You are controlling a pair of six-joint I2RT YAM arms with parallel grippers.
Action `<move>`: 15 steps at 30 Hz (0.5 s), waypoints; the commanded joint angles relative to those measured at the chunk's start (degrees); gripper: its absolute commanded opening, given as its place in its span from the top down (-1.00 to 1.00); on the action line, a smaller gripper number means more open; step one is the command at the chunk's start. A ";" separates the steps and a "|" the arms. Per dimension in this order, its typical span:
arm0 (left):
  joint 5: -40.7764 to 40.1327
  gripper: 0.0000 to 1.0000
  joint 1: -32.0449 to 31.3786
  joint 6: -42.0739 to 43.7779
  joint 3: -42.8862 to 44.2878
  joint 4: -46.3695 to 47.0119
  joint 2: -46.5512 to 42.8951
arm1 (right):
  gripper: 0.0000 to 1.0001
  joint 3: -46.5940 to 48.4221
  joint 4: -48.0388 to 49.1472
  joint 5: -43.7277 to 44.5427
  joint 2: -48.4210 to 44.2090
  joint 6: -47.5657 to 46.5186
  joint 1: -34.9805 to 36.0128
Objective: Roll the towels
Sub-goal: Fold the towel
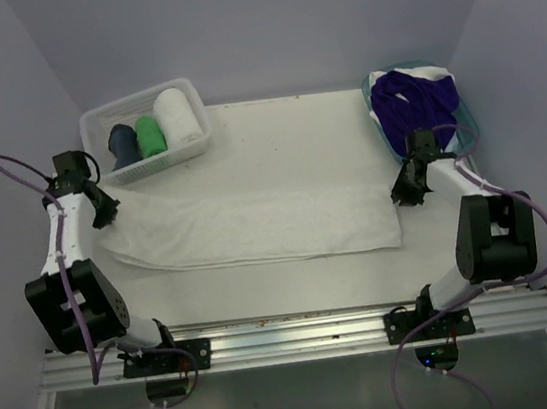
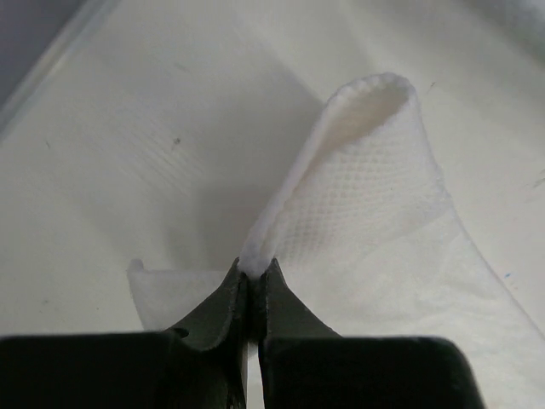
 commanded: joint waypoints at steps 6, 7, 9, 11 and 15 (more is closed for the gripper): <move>-3.41 1.00 2.61 -0.20 14.76 -4.89 -5.37 | 0.50 -1.26 -2.46 -4.88 -4.11 -5.91 2.99; -2.97 1.00 2.61 0.06 17.38 -5.25 -5.46 | 0.46 -1.44 -2.02 -6.28 -4.02 -6.70 5.44; -0.69 1.00 2.52 1.12 20.90 -6.04 -5.46 | 0.42 -1.00 -0.96 -7.70 -2.88 -7.50 9.57; 1.07 1.00 2.52 2.00 22.85 -7.18 -5.20 | 0.36 -0.39 0.70 -11.39 -2.09 -8.11 11.69; 2.48 1.00 -0.28 2.70 26.37 -9.20 -5.20 | 0.22 -0.65 3.26 -13.15 -1.21 -6.45 14.43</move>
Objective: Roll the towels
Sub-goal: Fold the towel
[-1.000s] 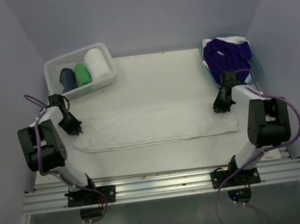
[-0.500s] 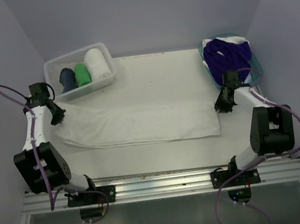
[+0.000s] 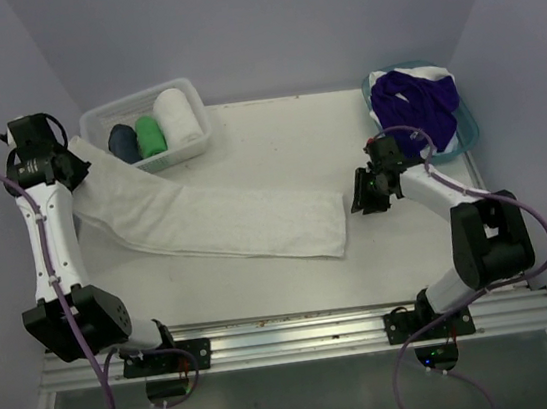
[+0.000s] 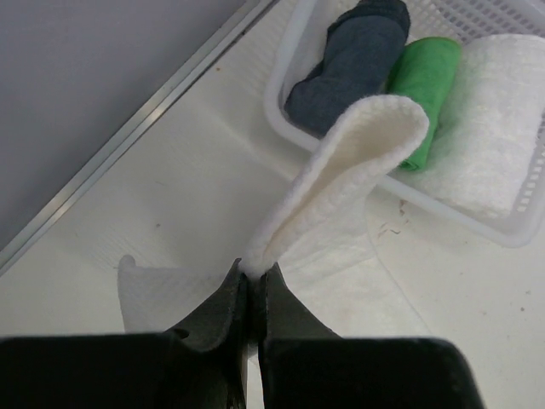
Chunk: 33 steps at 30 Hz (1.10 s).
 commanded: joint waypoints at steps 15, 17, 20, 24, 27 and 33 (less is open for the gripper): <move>4.33 1.00 -35.34 -13.87 -4.39 4.42 2.43 | 0.19 0.34 6.41 -9.78 7.44 0.80 0.79; 4.25 1.00 -40.00 -15.54 -4.31 5.83 4.72 | 0.18 0.69 5.88 -9.51 7.53 0.80 0.79; 4.42 1.00 -45.71 -16.43 -2.82 6.62 7.80 | 0.18 1.04 5.36 -9.08 7.70 0.88 0.70; 4.77 1.00 -52.39 -18.09 -0.01 7.23 13.15 | 0.18 0.95 5.35 -8.72 8.06 1.06 0.79; 5.39 1.00 -55.55 -18.89 1.14 8.38 16.14 | 0.19 0.60 5.70 -9.42 8.14 1.15 0.79; 8.02 1.00 -59.96 -19.77 2.98 9.61 22.21 | 0.23 -0.28 6.49 -10.04 8.15 1.85 0.70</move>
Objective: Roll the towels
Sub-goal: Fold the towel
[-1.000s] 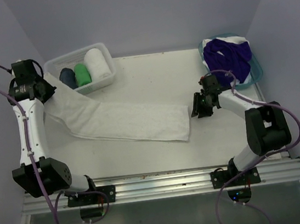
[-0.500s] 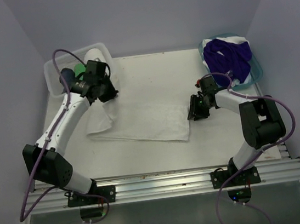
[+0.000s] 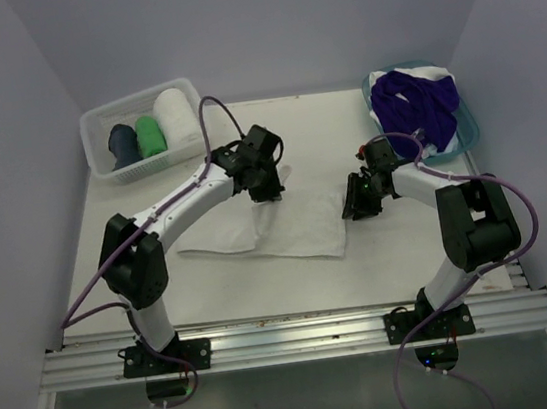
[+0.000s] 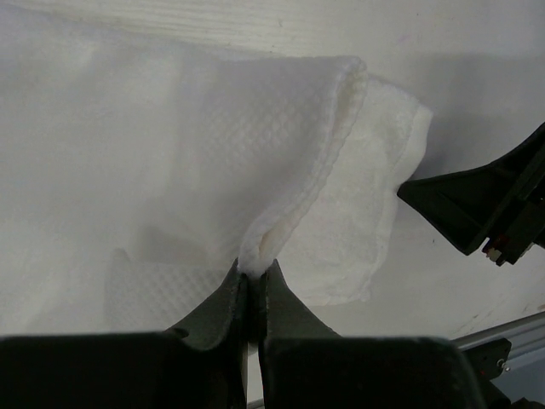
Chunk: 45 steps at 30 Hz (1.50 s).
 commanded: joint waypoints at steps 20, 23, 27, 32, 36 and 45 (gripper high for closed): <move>3.16 1.00 -4.44 -4.46 10.85 3.73 7.94 | 0.44 -3.27 5.77 -3.62 0.95 2.16 0.09; 3.33 1.00 -4.44 -4.63 12.25 3.91 8.55 | 0.67 -3.88 6.47 -3.28 1.13 2.78 0.09; 5.18 1.00 -5.14 -4.99 14.18 3.91 9.96 | 0.88 -3.80 6.04 -2.40 1.22 2.78 0.18; 6.49 1.00 -6.72 -5.43 17.26 3.73 13.11 | 0.91 -3.80 5.69 -0.99 1.22 3.04 0.18; 7.55 1.00 -7.43 -6.04 19.28 3.64 15.49 | 0.91 -3.79 5.60 -0.81 1.31 3.22 0.18; 10.45 1.00 -7.78 -8.15 21.05 5.40 19.10 | 0.91 -3.36 5.07 -0.90 1.57 3.13 0.18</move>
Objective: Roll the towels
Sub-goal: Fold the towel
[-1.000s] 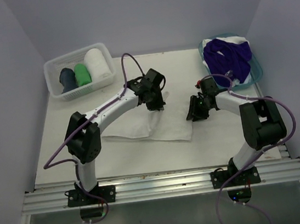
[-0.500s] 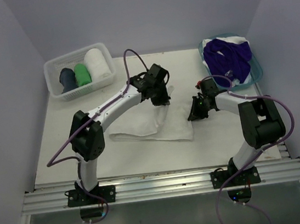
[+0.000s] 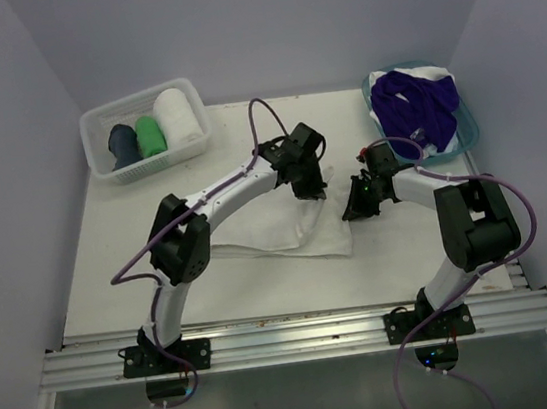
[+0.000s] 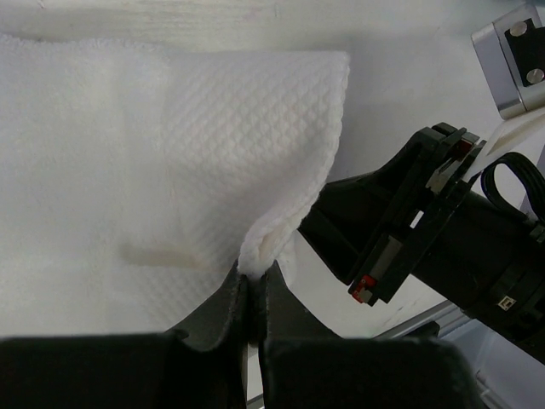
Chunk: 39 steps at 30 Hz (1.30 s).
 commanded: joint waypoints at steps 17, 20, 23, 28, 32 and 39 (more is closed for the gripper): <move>8.86 1.00 -1.05 -4.01 2.75 6.07 4.26 | 0.89 -0.69 -0.07 1.94 1.07 0.73 0.22; 10.44 0.82 -1.05 -3.39 3.10 6.42 4.79 | 0.86 -0.25 -2.08 3.69 0.01 0.12 0.05; 10.53 0.18 -1.05 -1.99 3.54 6.43 3.39 | 0.65 0.63 -4.63 6.24 -2.43 -0.59 -0.65; 10.80 -0.36 -0.44 -0.23 3.11 7.22 -2.05 | 0.19 0.80 -9.01 12.46 -8.94 -0.85 -2.32; 12.11 -0.34 3.41 0.82 -3.47 9.67 -9.70 | 0.17 0.28 -12.10 15.39 -16.23 -1.03 -3.82; 11.06 -0.32 13.62 3.99 -22.72 13.98 -25.00 | 0.07 4.83 -13.25 12.48 -19.68 -1.38 0.39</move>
